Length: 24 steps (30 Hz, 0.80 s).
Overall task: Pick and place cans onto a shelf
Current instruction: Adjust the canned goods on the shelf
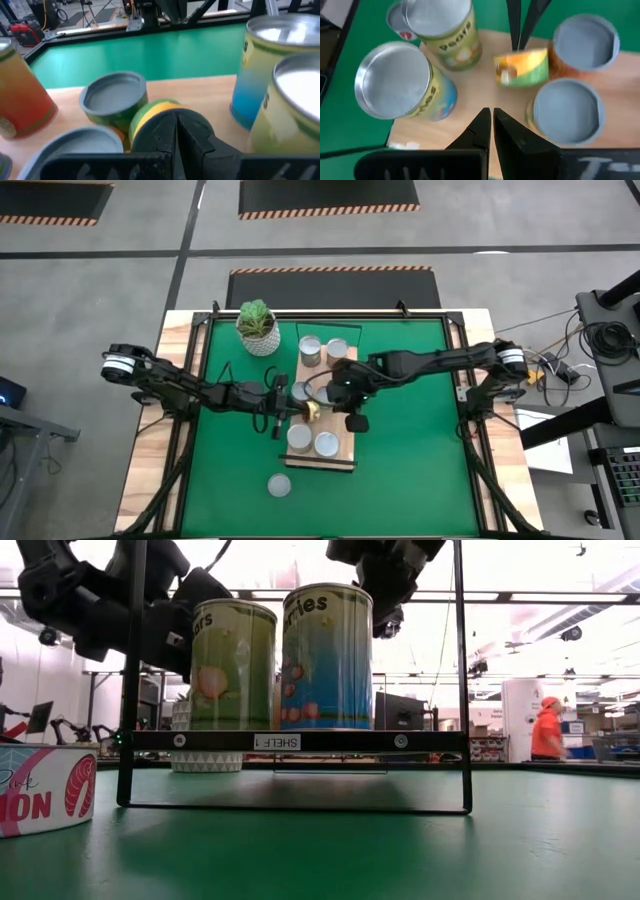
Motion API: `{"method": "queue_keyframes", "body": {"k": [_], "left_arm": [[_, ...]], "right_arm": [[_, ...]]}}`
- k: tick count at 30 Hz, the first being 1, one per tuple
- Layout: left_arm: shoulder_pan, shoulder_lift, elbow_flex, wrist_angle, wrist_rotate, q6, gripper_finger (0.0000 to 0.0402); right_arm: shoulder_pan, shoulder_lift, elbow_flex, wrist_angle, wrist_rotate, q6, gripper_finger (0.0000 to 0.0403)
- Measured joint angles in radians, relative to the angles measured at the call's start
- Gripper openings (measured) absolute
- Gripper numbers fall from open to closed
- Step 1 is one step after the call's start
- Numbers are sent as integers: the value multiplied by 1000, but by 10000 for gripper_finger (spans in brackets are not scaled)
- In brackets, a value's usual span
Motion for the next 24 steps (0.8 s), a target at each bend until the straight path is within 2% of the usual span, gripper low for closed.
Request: {"method": "queue_keyframes", "body": {"k": [4, 11, 24], "left_arm": [[0, 0, 18, -13, 0, -1, 0], [0, -22, 33, -69, 0, -46, 0], [-5, -217, 30, -228, 0, -76, 0]], "right_arm": [[0, -13, -67, 92, 0, -27, 11], [-2, -12, -117, 125, 2, -55, 11], [-2, -12, -124, 149, 54, -156, 11]]}}
